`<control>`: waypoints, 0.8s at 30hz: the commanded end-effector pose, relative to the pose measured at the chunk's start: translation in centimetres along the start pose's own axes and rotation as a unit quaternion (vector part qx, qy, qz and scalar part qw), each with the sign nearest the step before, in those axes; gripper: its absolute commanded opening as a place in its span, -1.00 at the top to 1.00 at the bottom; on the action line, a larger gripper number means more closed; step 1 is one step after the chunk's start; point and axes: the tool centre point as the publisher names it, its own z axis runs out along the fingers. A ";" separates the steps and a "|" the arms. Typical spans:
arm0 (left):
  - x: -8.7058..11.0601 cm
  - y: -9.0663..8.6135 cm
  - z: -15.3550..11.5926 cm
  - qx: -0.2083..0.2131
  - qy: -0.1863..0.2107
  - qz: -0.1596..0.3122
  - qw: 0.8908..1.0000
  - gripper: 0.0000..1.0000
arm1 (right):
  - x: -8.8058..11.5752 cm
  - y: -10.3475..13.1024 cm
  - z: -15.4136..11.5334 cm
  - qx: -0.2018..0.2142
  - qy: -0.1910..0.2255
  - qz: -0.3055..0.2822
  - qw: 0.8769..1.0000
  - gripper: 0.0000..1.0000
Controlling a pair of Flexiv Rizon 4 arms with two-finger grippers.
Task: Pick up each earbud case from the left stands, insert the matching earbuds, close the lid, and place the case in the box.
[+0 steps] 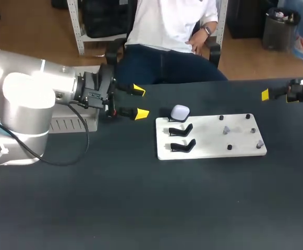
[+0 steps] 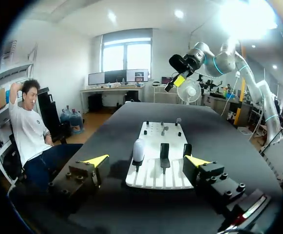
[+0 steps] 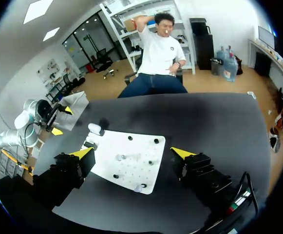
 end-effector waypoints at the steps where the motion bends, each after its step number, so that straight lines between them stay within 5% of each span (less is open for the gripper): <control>1: 0.0 0.0 2.0 -0.011 0.012 -0.003 1.000 -1.00 | 0.0 0.0 0.0 0.000 0.000 0.000 1.000 -1.00; 24: 1.5 1.4 8.3 0.006 0.025 -0.019 0.999 -1.00 | 0.0 0.0 0.0 0.000 0.000 0.000 1.000 -1.00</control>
